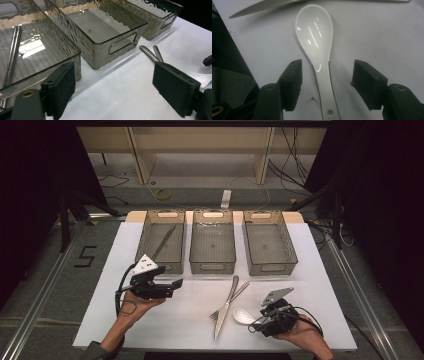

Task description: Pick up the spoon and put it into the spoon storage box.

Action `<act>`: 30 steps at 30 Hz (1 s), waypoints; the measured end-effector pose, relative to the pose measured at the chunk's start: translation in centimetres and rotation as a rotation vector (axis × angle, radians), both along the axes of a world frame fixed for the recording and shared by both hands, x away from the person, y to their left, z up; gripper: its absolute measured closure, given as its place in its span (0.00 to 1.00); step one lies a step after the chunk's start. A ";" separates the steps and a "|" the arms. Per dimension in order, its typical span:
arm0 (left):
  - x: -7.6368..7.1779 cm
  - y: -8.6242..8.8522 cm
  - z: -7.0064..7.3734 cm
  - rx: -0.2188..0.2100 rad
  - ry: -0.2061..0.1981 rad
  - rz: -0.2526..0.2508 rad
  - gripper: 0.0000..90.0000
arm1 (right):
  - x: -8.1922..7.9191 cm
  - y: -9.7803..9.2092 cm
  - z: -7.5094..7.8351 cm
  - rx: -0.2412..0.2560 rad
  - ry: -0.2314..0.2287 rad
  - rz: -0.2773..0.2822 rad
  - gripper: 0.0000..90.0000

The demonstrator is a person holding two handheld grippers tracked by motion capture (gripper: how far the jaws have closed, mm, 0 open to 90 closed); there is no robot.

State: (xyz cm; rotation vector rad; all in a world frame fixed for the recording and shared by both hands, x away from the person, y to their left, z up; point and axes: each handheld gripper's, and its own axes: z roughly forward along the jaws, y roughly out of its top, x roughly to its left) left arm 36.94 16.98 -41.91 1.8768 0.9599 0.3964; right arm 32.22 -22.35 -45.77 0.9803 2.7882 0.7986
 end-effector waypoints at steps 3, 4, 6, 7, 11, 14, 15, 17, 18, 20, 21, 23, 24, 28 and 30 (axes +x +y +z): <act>0.0 0.0 0.0 -0.001 0.000 0.000 0.20 | 0.1 0.1 -0.3 -0.023 0.000 0.002 0.51; 0.0 0.0 0.0 0.000 0.000 0.000 0.20 | 0.0 0.1 -0.3 -0.024 0.008 -0.007 0.52; 0.0 0.0 0.0 0.001 0.000 0.000 0.20 | 0.0 0.2 -0.4 -0.038 0.006 0.008 0.56; 0.0 0.0 0.0 -0.002 -0.001 0.002 0.20 | -0.1 0.2 -0.5 -0.044 0.009 0.011 0.57; 0.0 0.0 0.0 0.003 -0.001 0.000 0.20 | -0.2 0.5 -0.7 -0.079 0.010 0.029 0.63; 0.0 -0.1 0.0 0.003 -0.001 0.000 0.20 | -0.2 0.6 -0.7 -0.095 -0.014 0.040 0.67; 0.0 -0.1 -0.1 0.006 -0.001 0.000 0.20 | -0.3 0.6 -0.7 -0.100 -0.015 0.039 0.68; 0.0 -0.1 0.0 0.006 -0.001 0.000 0.20 | -0.3 0.7 -0.8 -0.112 -0.025 0.048 0.69; 0.0 -0.1 0.0 0.006 -0.002 0.000 0.20 | -0.3 0.8 -0.7 -0.118 -0.028 0.051 0.71; 0.0 -0.1 -0.1 0.008 -0.001 0.000 0.20 | -0.4 0.9 -0.7 -0.122 -0.029 0.054 0.73; 0.0 -0.1 -0.1 0.008 -0.001 0.000 0.20 | -0.3 0.9 -0.7 -0.125 -0.026 0.056 0.74; 0.0 -0.2 -0.1 0.009 -0.003 0.000 0.20 | -0.3 1.0 -0.7 -0.128 -0.023 0.055 0.75; 0.0 -0.2 -0.1 0.011 -0.004 -0.002 0.20 | -0.2 1.0 -0.7 -0.129 -0.019 0.056 0.76; 0.0 -0.2 -0.1 0.014 -0.004 -0.004 0.20 | 0.0 1.2 -0.6 -0.142 -0.004 0.062 0.79; 0.0 -0.2 -0.1 0.014 -0.004 -0.004 0.20 | 0.1 1.3 -0.6 -0.146 -0.003 0.071 0.81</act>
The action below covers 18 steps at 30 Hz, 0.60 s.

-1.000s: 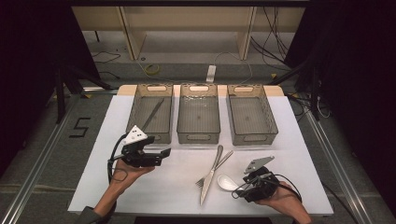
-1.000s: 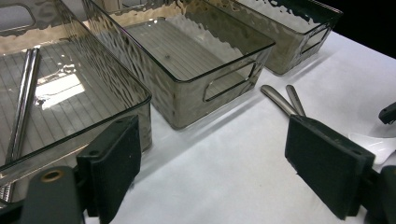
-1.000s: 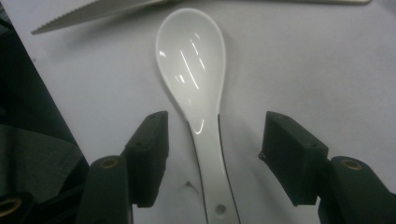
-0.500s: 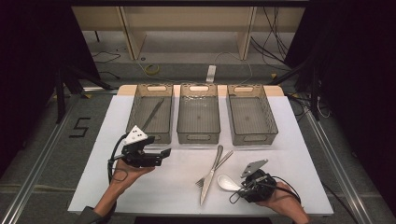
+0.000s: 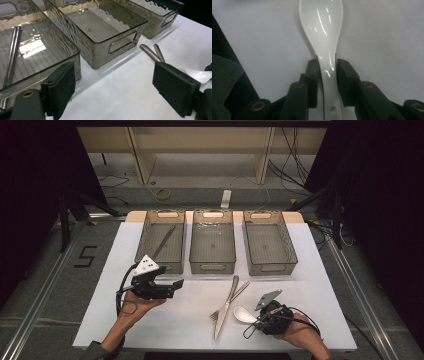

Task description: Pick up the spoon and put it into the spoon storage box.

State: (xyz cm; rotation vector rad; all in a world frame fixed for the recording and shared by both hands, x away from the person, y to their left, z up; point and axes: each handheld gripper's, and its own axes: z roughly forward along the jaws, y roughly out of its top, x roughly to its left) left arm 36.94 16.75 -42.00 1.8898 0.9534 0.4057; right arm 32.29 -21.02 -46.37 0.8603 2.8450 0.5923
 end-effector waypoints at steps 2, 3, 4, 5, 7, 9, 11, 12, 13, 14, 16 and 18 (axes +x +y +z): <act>0.0 0.0 0.0 -0.001 0.000 0.000 0.20 | 0.1 0.1 0.0 -0.008 0.001 0.003 0.83; 0.0 0.0 0.0 -0.001 0.000 0.000 0.20 | 0.0 0.2 0.0 -0.009 0.000 -0.003 0.83; 0.0 0.0 0.0 0.000 0.000 0.000 0.20 | 0.0 0.2 0.0 -0.010 -0.003 -0.005 0.83; 0.0 0.0 0.0 0.001 0.001 0.000 0.20 | 0.0 0.2 0.1 -0.010 -0.003 -0.009 0.84; 0.0 0.0 0.0 -0.001 0.002 -0.001 0.20 | 0.0 0.2 0.1 -0.010 -0.002 -0.007 0.84; 0.0 0.0 0.0 -0.003 0.001 -0.001 0.20 | 0.0 0.2 0.1 -0.006 -0.007 -0.001 0.84; 0.0 0.0 0.0 -0.007 0.001 0.001 0.20 | 0.0 0.1 0.2 0.010 -0.019 -0.006 0.84; 0.0 0.1 0.0 -0.008 0.000 0.000 0.20 | 0.0 0.1 0.3 0.023 -0.011 -0.007 0.84; 0.0 0.1 0.0 -0.009 0.001 -0.001 0.20 | 0.0 0.0 0.5 0.040 -0.012 -0.007 0.84; 0.0 0.1 0.0 -0.009 0.002 -0.001 0.20 | 0.1 -0.1 0.6 0.049 -0.016 -0.003 0.84; 0.0 0.1 0.0 -0.012 0.003 0.001 0.20 | 0.2 -0.3 0.9 0.067 -0.031 -0.007 0.84; 0.0 0.1 0.1 -0.016 0.002 0.004 0.20 | 0.3 -0.4 1.2 0.089 -0.040 -0.028 0.84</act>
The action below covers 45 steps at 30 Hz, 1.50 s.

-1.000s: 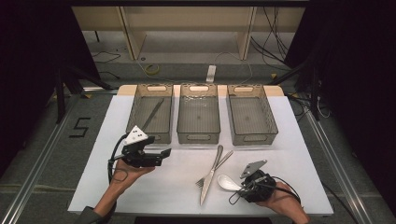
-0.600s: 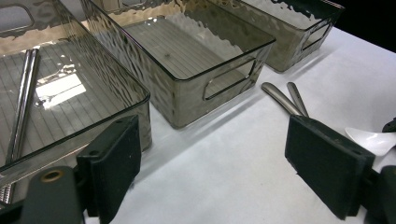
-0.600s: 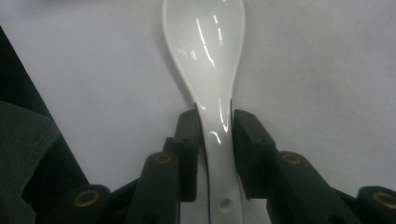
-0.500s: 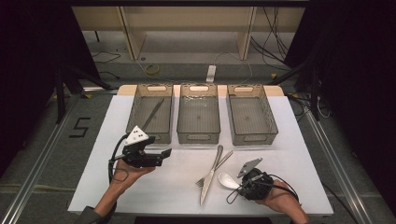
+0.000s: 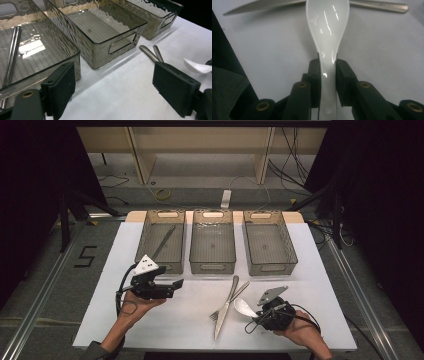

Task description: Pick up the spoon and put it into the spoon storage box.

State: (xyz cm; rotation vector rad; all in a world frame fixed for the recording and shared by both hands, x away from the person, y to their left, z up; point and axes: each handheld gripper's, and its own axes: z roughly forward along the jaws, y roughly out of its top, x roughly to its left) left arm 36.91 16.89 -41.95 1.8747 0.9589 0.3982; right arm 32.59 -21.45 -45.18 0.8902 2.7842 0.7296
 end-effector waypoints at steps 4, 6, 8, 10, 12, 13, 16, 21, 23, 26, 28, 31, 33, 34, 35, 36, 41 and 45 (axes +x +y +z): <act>0.1 0.2 0.0 -0.027 0.009 0.003 0.20 | 0.4 -0.6 0.8 0.066 -0.023 -0.017 0.84; 0.1 0.2 0.1 -0.035 0.007 0.008 0.20 | 0.7 -0.7 1.2 0.079 -0.039 -0.024 0.84; 0.0 0.2 0.1 -0.033 0.002 0.011 0.20 | 1.1 -0.9 1.5 0.100 -0.043 -0.032 0.84; 0.0 0.3 0.2 -0.041 -0.001 0.014 0.20 | 1.3 -1.0 1.7 0.122 -0.046 -0.043 0.84; -0.1 0.3 0.2 -0.050 -0.004 0.017 0.20 | 1.6 -1.2 1.8 0.139 -0.048 -0.054 0.85; -0.1 0.3 0.2 -0.050 -0.004 0.016 0.20 | 1.8 -1.4 1.9 0.151 -0.050 -0.057 0.85; -0.3 0.3 0.2 -0.061 -0.003 0.015 0.20 | 2.4 -1.5 2.2 0.166 -0.060 -0.071 0.85; -0.5 0.4 0.2 -0.059 -0.006 0.012 0.20 | 3.7 -1.1 2.9 0.182 -0.081 -0.085 0.85; -0.6 0.5 0.1 -0.059 -0.006 0.018 0.20 | 4.1 -0.8 3.1 0.188 -0.090 -0.092 0.85; -0.6 0.8 0.1 -0.065 -0.010 0.024 0.20 | 4.8 -0.5 3.6 0.201 -0.099 -0.098 0.85; -0.6 0.9 0.1 -0.069 -0.012 0.028 0.20 | 5.3 -0.3 3.8 0.207 -0.106 -0.101 0.85; -0.7 1.0 0.1 -0.065 -0.016 0.026 0.20 | 6.1 0.2 4.0 0.212 -0.111 -0.105 0.85; -0.8 1.1 0.1 -0.062 -0.016 0.025 0.19 | 6.7 0.6 4.2 0.218 -0.114 -0.109 0.85; -0.8 1.2 0.1 -0.062 -0.013 0.026 0.19 | 7.0 0.8 4.3 0.217 -0.118 -0.108 0.85; -0.9 1.2 0.1 -0.065 -0.014 0.028 0.19 | 7.2 1.0 4.4 0.220 -0.117 -0.113 0.85; -0.9 1.2 0.1 -0.068 -0.014 0.029 0.19 | 7.5 1.3 4.6 0.222 -0.117 -0.116 0.85; -1.1 1.4 0.2 -0.075 -0.017 0.032 0.19 | 8.8 2.4 5.6 0.234 -0.134 -0.113 0.85; -1.2 1.6 0.2 -0.073 -0.016 0.037 0.19 | 9.8 3.3 6.3 0.229 -0.149 -0.111 0.85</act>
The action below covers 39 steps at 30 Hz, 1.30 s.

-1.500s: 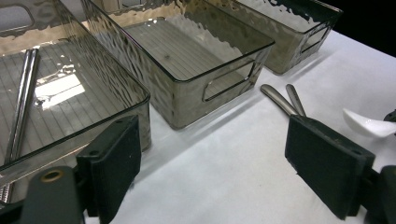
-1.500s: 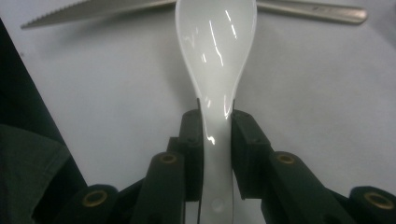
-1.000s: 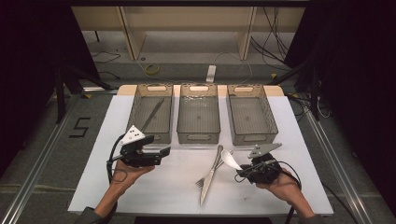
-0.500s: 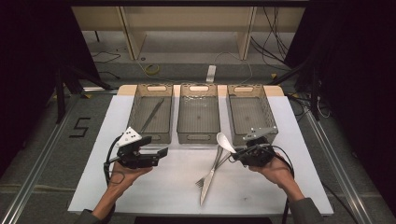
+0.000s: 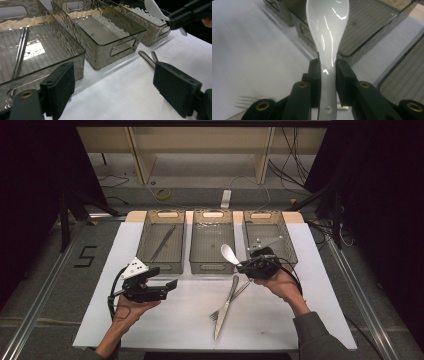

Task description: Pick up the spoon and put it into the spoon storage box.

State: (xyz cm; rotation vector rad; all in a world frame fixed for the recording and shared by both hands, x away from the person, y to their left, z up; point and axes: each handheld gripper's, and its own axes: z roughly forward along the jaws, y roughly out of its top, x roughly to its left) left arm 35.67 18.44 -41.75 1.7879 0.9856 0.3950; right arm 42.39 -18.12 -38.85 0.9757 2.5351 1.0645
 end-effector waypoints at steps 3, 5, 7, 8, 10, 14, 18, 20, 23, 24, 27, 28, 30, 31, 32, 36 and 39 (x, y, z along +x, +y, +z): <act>-0.1 0.2 0.0 -0.002 -0.002 0.004 0.19 | 0.9 0.8 0.5 0.007 -0.006 0.001 0.85; -0.1 0.3 0.1 -0.004 -0.001 0.005 0.19 | 1.5 1.3 0.7 0.012 -0.017 -0.006 0.85; -0.1 0.3 0.1 -0.005 -0.002 0.005 0.19 | 2.1 1.8 1.0 0.020 -0.021 -0.010 0.85; -0.1 0.3 0.1 -0.003 -0.003 0.004 0.19 | 2.5 2.1 1.1 0.023 -0.019 -0.012 0.85; -0.1 0.2 0.1 -0.004 -0.001 0.004 0.19 | 3.1 2.7 1.2 0.026 -0.021 -0.014 0.85; -0.2 0.1 0.1 -0.006 -0.006 0.007 0.19 | 4.0 3.7 1.6 0.023 -0.025 -0.018 0.85; -0.2 0.3 0.1 -0.006 -0.009 0.004 0.19 | 4.9 4.4 1.8 0.015 -0.027 -0.030 0.85; -0.2 0.3 0.2 -0.006 -0.010 0.005 0.19 | 5.4 4.7 1.9 0.012 -0.026 -0.035 0.85; -0.2 0.3 0.1 -0.006 -0.008 0.005 0.19 | 5.9 5.0 1.9 0.022 -0.025 -0.045 0.85; -0.1 0.3 0.1 -0.005 -0.009 0.004 0.19 | 6.1 5.1 2.0 0.024 -0.024 -0.048 0.85; -0.2 0.2 0.1 -0.006 -0.011 0.004 0.19 | 6.7 5.5 2.1 0.024 -0.023 -0.057 0.85; -0.2 0.2 0.1 -0.006 -0.010 0.004 0.19 | 6.9 5.6 2.2 0.024 -0.021 -0.060 0.85; -0.1 0.3 0.1 -0.009 -0.008 0.003 0.19 | 7.2 5.9 2.2 0.034 -0.010 -0.065 0.85; -0.1 0.2 0.1 -0.010 -0.008 0.003 0.19 | 7.4 6.0 2.2 0.036 -0.010 -0.067 0.85; -0.1 0.2 0.1 -0.008 -0.009 0.002 0.19 | 7.6 6.1 2.2 0.031 -0.008 -0.074 0.85; -0.2 0.2 0.2 -0.007 -0.010 0.003 0.19 | 8.3 6.3 2.1 0.024 -0.003 -0.090 0.85; -0.2 0.2 0.2 -0.007 -0.008 0.002 0.19 | 8.8 6.7 1.9 0.014 0.006 -0.105 0.85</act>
